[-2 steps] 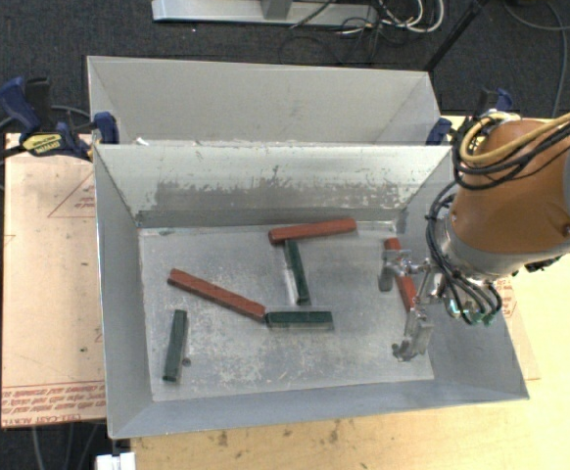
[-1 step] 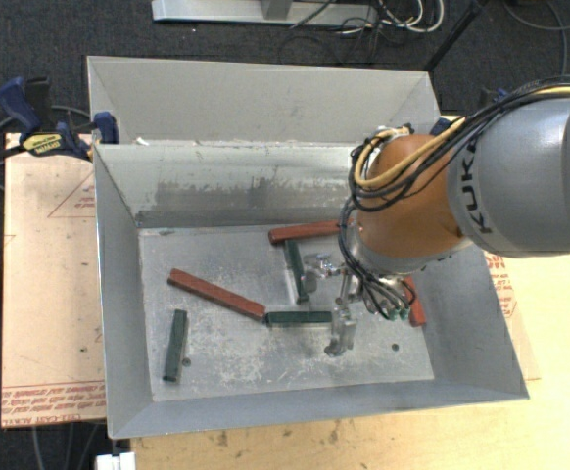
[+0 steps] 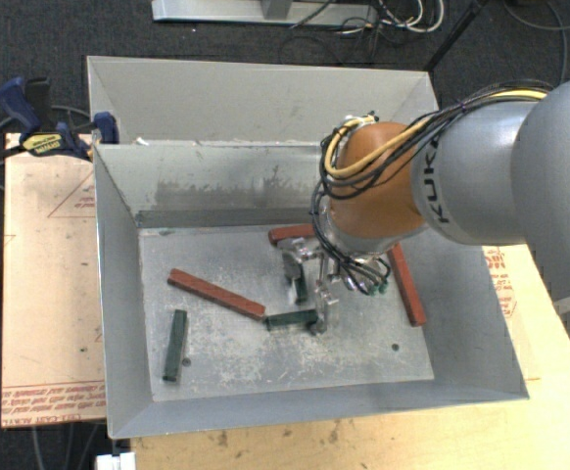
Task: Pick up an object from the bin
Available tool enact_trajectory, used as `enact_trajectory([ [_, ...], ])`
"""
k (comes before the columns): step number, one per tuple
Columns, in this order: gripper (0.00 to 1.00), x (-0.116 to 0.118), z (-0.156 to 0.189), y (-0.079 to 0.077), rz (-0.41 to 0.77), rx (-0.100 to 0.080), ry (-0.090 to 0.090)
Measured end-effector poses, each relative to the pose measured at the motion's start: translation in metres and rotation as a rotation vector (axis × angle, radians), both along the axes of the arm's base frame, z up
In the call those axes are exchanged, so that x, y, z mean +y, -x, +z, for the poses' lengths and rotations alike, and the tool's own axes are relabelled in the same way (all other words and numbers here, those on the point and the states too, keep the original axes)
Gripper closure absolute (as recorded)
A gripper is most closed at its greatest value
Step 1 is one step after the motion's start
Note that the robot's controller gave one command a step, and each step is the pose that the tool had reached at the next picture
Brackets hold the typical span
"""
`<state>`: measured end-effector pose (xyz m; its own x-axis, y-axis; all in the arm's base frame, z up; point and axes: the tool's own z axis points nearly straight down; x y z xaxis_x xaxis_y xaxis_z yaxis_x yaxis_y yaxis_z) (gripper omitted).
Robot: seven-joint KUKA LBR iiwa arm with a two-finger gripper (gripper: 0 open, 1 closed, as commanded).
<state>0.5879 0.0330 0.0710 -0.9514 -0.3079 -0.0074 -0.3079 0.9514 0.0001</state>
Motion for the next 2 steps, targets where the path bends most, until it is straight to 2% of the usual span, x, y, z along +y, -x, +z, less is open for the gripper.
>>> enact_trajectory([
  [1, 0.00, -0.0032, 0.0018, 0.0252, 0.038, -0.004, 0.000],
  [2, 1.00, -0.0032, 0.0019, 0.0259, 0.040, 0.003, 0.001],
])
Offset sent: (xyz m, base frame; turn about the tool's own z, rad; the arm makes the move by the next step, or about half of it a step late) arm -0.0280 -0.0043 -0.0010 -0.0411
